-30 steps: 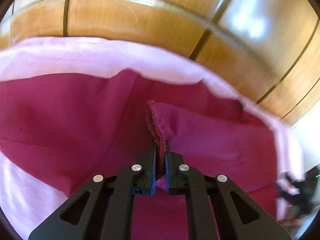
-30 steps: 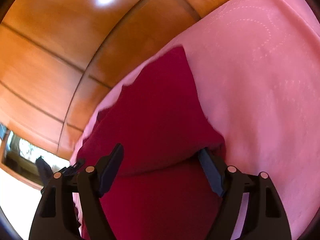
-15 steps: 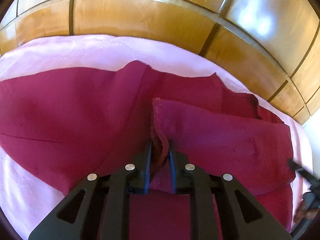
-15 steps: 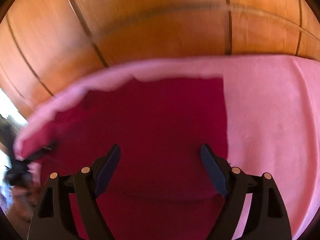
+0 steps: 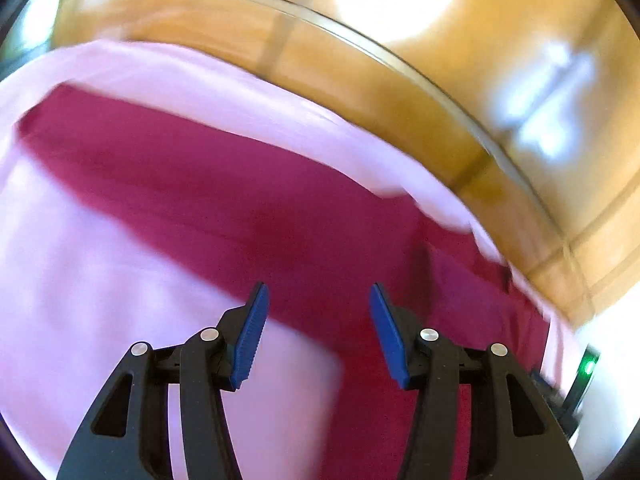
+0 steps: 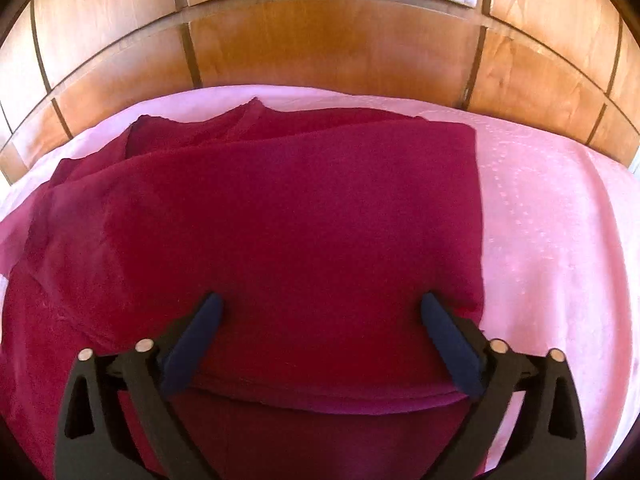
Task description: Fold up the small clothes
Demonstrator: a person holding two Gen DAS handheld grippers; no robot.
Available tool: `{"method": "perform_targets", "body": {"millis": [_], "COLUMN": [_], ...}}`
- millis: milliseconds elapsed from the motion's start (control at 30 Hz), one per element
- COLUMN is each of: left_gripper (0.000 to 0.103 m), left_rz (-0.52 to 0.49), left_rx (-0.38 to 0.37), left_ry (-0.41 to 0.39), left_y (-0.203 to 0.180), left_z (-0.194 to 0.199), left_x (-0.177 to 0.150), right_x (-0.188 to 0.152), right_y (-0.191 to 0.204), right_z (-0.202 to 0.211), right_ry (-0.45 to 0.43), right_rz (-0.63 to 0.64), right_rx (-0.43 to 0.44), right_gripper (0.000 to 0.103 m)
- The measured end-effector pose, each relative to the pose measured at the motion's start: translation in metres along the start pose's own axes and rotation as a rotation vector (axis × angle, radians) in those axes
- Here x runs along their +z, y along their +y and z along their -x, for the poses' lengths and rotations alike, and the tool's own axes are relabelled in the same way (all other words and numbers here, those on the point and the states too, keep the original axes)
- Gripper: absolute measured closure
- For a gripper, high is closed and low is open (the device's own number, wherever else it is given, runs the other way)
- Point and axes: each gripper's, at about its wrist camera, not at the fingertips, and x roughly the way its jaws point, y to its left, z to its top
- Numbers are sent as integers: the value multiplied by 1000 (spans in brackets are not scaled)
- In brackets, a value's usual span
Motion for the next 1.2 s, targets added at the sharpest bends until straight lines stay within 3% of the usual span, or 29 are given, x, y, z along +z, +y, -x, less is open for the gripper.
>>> {"method": "perform_targets", "body": {"millis": [300,533,600,633,700,733,800,967,1100,1200], "left_gripper": [51,51,58,62,90,94,96,96,96,96], "left_rz": [377,554,563,550,509,493,467,274,42,-61], "left_rx": [204,194,208,228,254,275,286,102,-20,-78], "left_ry": [-147,-161,-164,-164,-152,-137,-139,-208,-187,-135], "left_y": [158,214,220,219,217,216,211,132,37,-16], "left_z": [37,23,17,13,5,2,6,28,32,16], "left_x": [56,92,100,105,113,117,117,118,83,53], "right_x": [0,0,0,0,-1,-1,-1,-1,-2,-2], "right_y": [7,10,10,10,10,10,10,10,10,9], "right_z": [0,-1,-1,0,0,1,1,1,2,2], "right_ry": [-9,-13,-15,-15,-16,-16,-16,-16,-17,-17], "right_rz": [18,25,25,26,27,27,27,29,27,26], "right_rx": [-25,-38,-38,-39,-40,-40,-39,-40,-37,-36], "right_gripper": [2,2,2,2,2,2,2,2,2,2]}}
